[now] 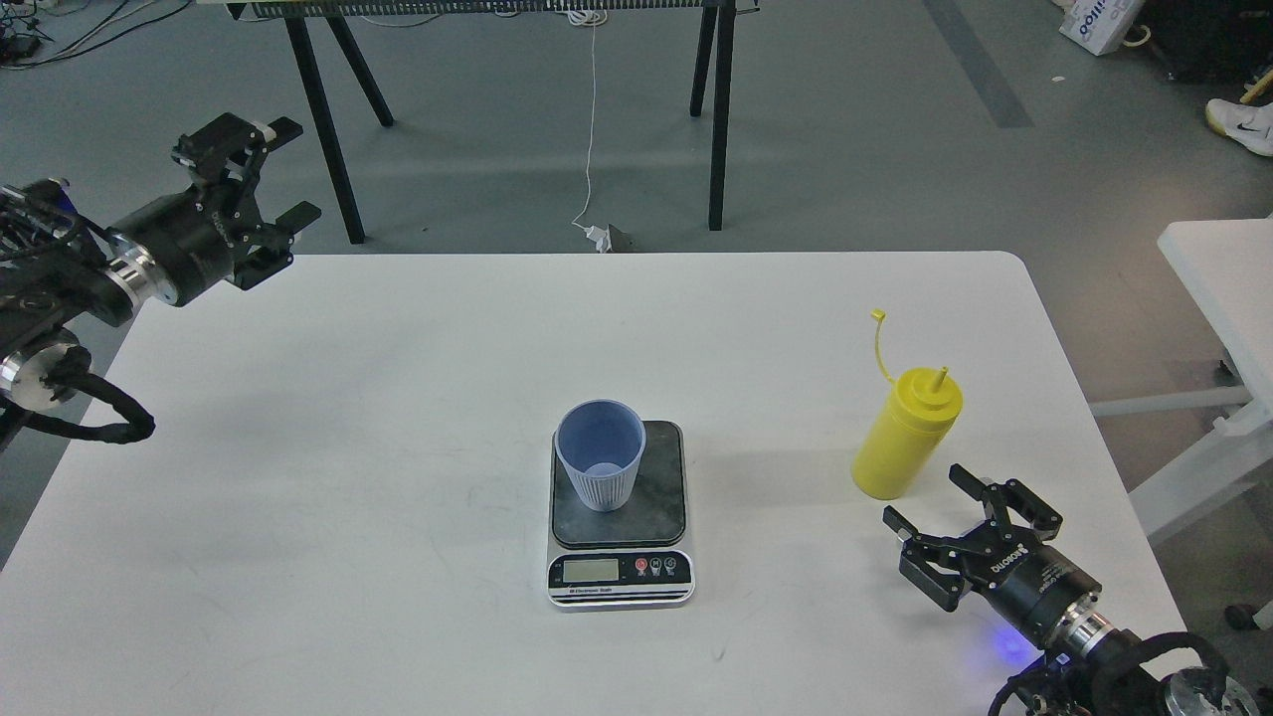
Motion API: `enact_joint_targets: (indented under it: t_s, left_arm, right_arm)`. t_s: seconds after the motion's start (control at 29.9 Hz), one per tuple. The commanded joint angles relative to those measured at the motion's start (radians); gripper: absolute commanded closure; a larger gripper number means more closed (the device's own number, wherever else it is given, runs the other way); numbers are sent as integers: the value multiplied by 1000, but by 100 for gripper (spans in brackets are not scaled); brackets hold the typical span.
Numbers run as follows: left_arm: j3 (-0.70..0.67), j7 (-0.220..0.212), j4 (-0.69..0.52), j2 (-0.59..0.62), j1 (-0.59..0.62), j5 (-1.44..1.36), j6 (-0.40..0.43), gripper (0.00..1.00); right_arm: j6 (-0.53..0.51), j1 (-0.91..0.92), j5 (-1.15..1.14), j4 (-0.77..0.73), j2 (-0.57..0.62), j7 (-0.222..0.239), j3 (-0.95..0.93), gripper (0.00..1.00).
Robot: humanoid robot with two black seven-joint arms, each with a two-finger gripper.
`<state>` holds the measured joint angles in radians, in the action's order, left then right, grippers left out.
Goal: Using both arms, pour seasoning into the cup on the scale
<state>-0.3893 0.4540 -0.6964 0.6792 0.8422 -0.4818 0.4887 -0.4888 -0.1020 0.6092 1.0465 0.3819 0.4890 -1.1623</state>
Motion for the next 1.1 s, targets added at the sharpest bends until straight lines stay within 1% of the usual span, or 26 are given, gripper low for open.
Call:
enact_joint_targets:
  t_s: [0.0, 0.1, 0.2, 0.3, 0.47, 0.57, 0.67, 0.8, 1.07]
  left_arm:
    - [1, 0, 0, 0, 0, -1, 0, 1]
    - [1, 0, 0, 0, 0, 0, 0, 0]
    - [0, 3, 0, -1, -2, 2, 0, 0]
    - [-2, 6, 0, 0, -3, 34, 0, 0]
    - [-2, 5, 0, 2, -29, 127, 0, 0]
    - [-2, 5, 6, 3, -38, 152, 0, 0]
    - [-2, 5, 34, 0, -52, 163, 0, 0]
    - [-2, 6, 35, 0, -55, 161, 0, 0]
    - [-5, 6, 34, 0, -54, 164, 0, 0]
  right_arm:
    - [0, -109, 0, 131, 77, 0, -60, 5]
    - [0, -139, -2, 202, 145, 0, -121, 5]
    - [0, -84, -6, 204, 216, 0, -152, 5]
    - [0, 100, -11, 169, 282, 0, -116, 3]
    - [0, 417, -12, 11, 322, 0, 65, 3]
    - [0, 585, -12, -95, 313, 0, 192, 3]
    - [0, 685, -12, -189, 295, 0, 263, 3]
    - [0, 737, -14, -273, 195, 0, 273, 3]
    - [0, 792, -29, -373, 117, 0, 268, 3]
